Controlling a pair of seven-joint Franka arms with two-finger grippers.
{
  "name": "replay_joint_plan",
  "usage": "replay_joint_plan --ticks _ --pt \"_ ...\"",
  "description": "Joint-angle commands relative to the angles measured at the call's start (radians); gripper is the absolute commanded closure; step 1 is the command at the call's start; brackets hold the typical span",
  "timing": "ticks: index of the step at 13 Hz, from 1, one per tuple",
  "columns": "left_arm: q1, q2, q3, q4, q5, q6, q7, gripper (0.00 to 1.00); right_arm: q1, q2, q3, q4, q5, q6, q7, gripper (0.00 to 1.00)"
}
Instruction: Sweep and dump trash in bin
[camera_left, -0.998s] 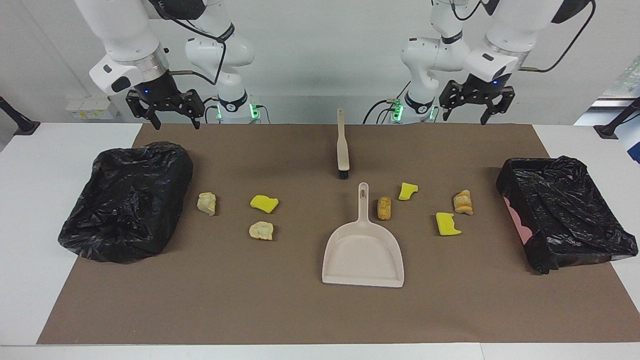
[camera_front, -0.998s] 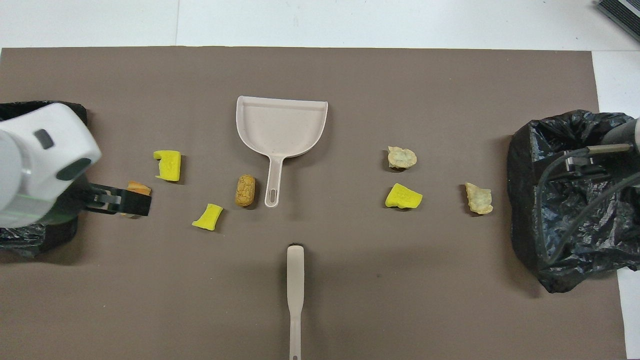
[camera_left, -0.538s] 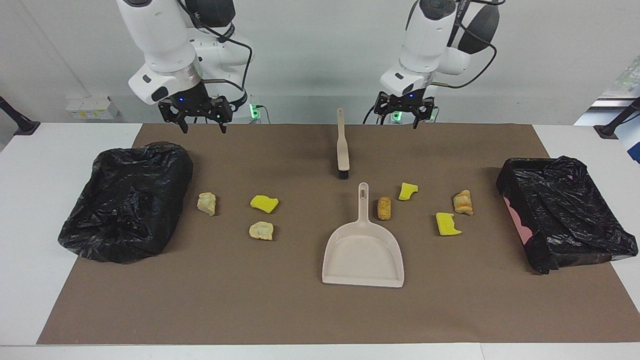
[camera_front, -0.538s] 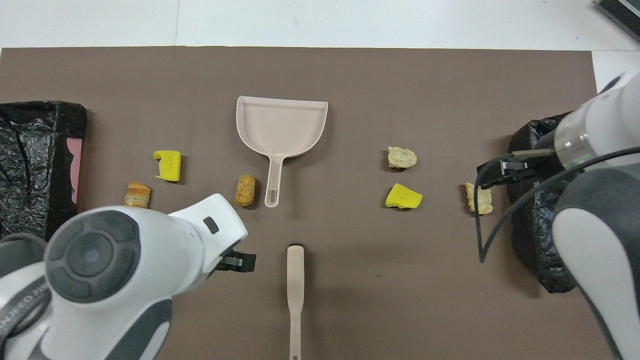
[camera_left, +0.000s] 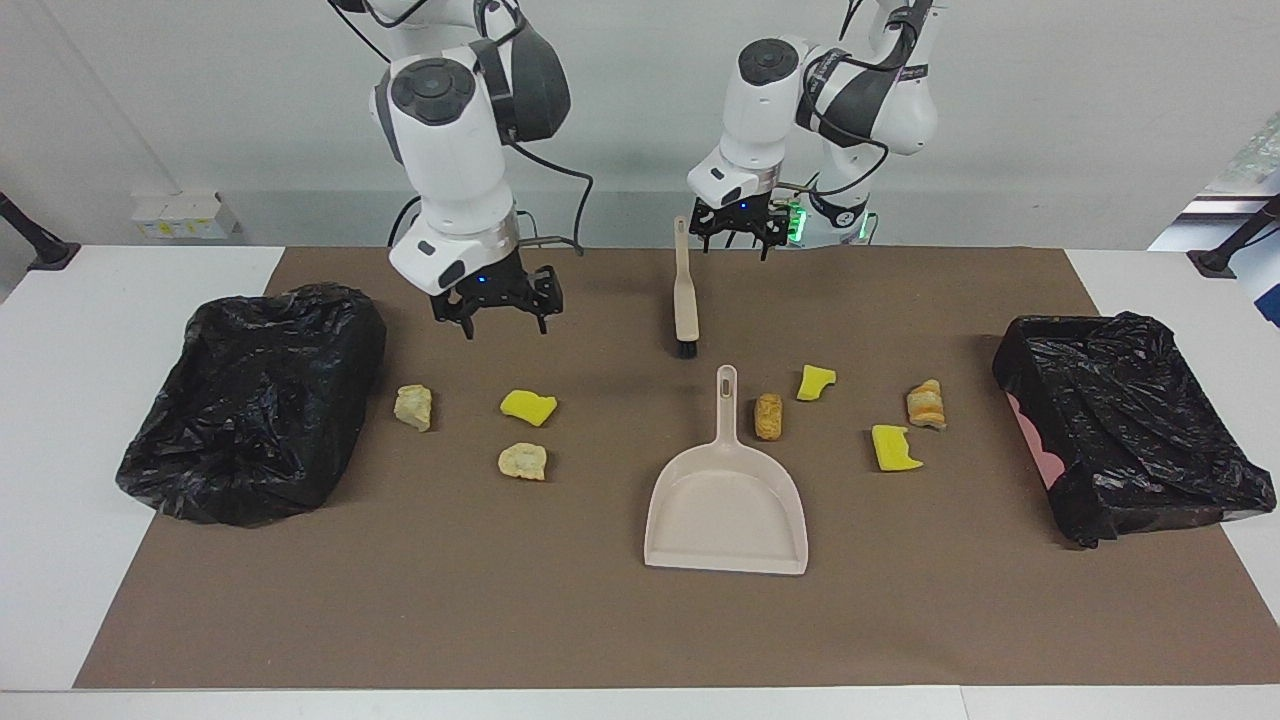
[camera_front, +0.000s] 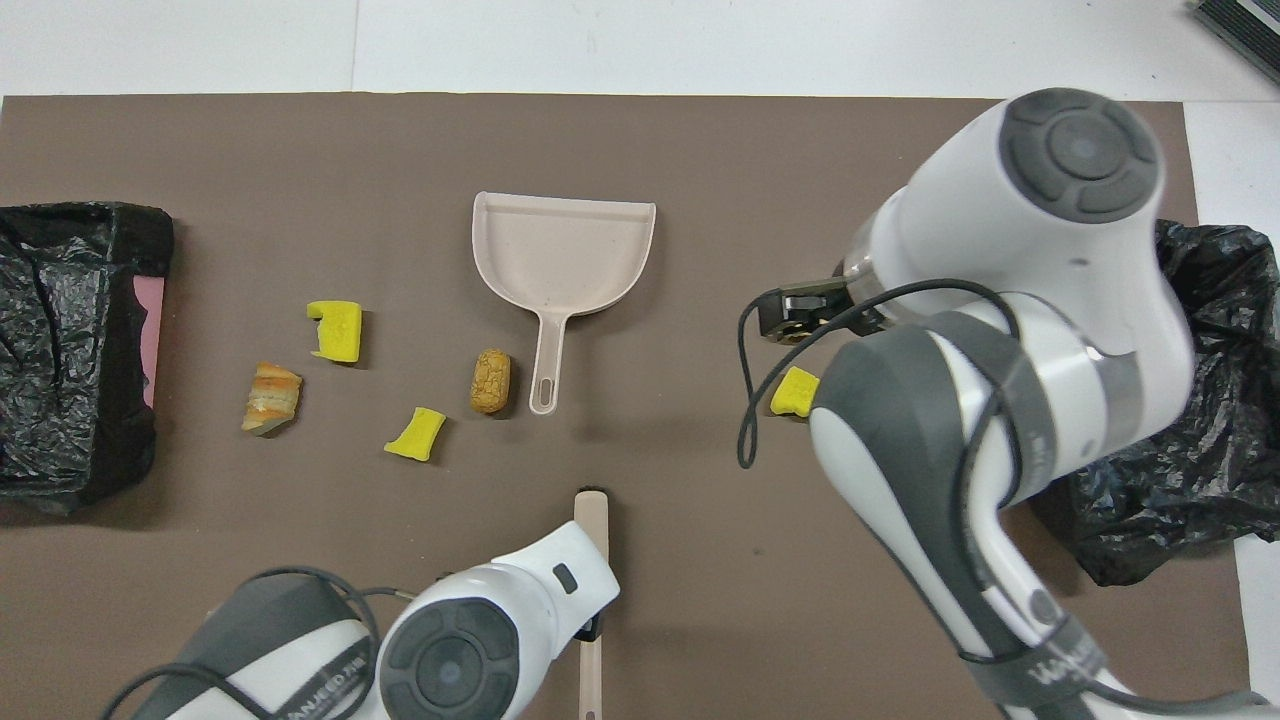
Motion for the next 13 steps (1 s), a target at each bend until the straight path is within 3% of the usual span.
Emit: replay_joint_plan --ticks 1,3,7,10,11,12,13 --pt "-0.089 0.008 0.016 -0.096 -0.007 0.130 -0.072 0.00 0.052 0.085 0.011 0.028 0.003 0.065 0.138 0.00" --pt "-0.154 0.060 0.016 -0.099 -0.007 0.159 -0.156 0.00 0.106 0.185 0.019 0.111 0.016 0.112 0.268 0.00" --pt "-0.203 0.068 0.016 -0.139 -0.007 0.185 -0.163 0.01 0.212 0.355 0.014 0.269 0.002 0.166 0.419 0.00" --pt "-0.209 0.066 0.016 -0.162 -0.007 0.184 -0.164 0.13 0.249 0.451 0.008 0.364 -0.006 0.197 0.480 0.00" --pt "-0.211 0.066 0.014 -0.162 -0.010 0.185 -0.172 0.22 0.261 0.460 0.005 0.373 -0.006 0.197 0.483 0.00" --pt "-0.220 0.066 0.014 -0.162 -0.021 0.185 -0.184 0.23 0.272 0.474 0.005 0.373 -0.009 0.198 0.485 0.00" --pt "-0.229 0.065 0.014 -0.162 -0.032 0.182 -0.184 0.24 0.287 0.486 0.004 0.375 -0.024 0.208 0.488 0.07"
